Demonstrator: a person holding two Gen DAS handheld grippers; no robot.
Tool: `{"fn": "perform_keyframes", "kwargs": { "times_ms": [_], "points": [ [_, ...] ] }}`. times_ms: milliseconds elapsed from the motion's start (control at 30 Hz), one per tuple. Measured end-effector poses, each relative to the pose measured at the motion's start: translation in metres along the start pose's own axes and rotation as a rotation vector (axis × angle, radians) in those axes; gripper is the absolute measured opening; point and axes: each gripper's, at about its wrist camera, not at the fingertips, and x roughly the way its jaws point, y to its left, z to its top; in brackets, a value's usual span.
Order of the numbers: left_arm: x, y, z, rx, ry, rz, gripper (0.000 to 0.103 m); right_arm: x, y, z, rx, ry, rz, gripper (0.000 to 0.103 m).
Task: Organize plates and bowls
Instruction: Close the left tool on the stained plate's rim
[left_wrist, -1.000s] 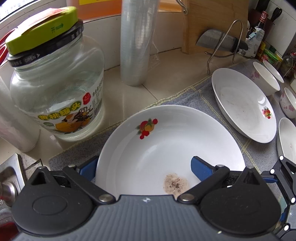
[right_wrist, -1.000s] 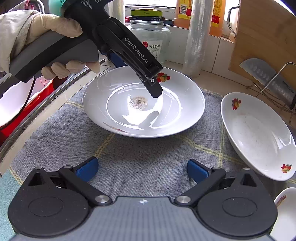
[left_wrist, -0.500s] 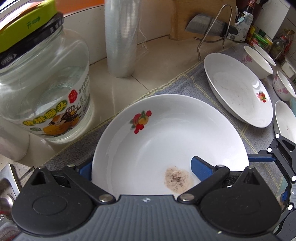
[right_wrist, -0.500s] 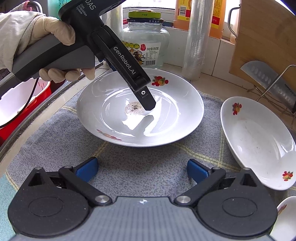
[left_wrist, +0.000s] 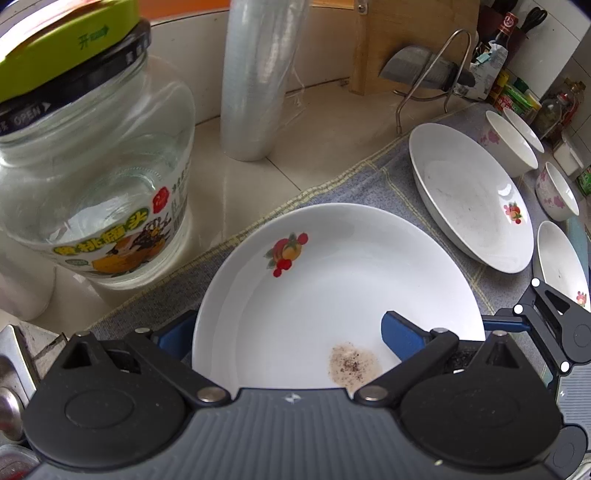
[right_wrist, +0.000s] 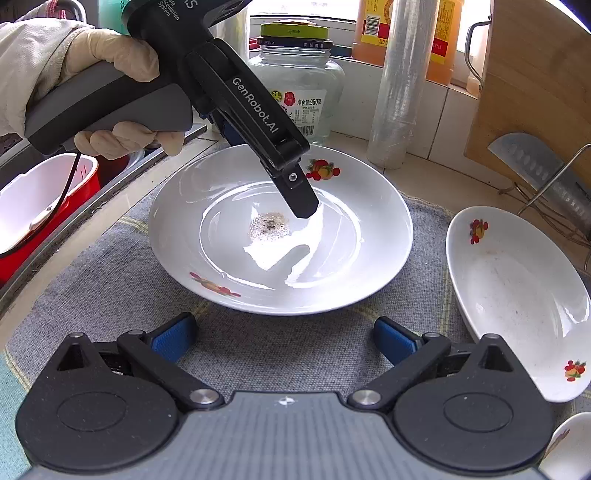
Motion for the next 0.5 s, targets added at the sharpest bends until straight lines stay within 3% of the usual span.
{"fn": "perform_keyframes", "kwargs": {
  "times_ms": [500],
  "points": [
    [-0.0072,0.0074,0.0097,0.061,0.031,-0.058,0.092,0.0062,-0.0015,0.0077,-0.052,-0.020,-0.027,0.103]
  ]
}}
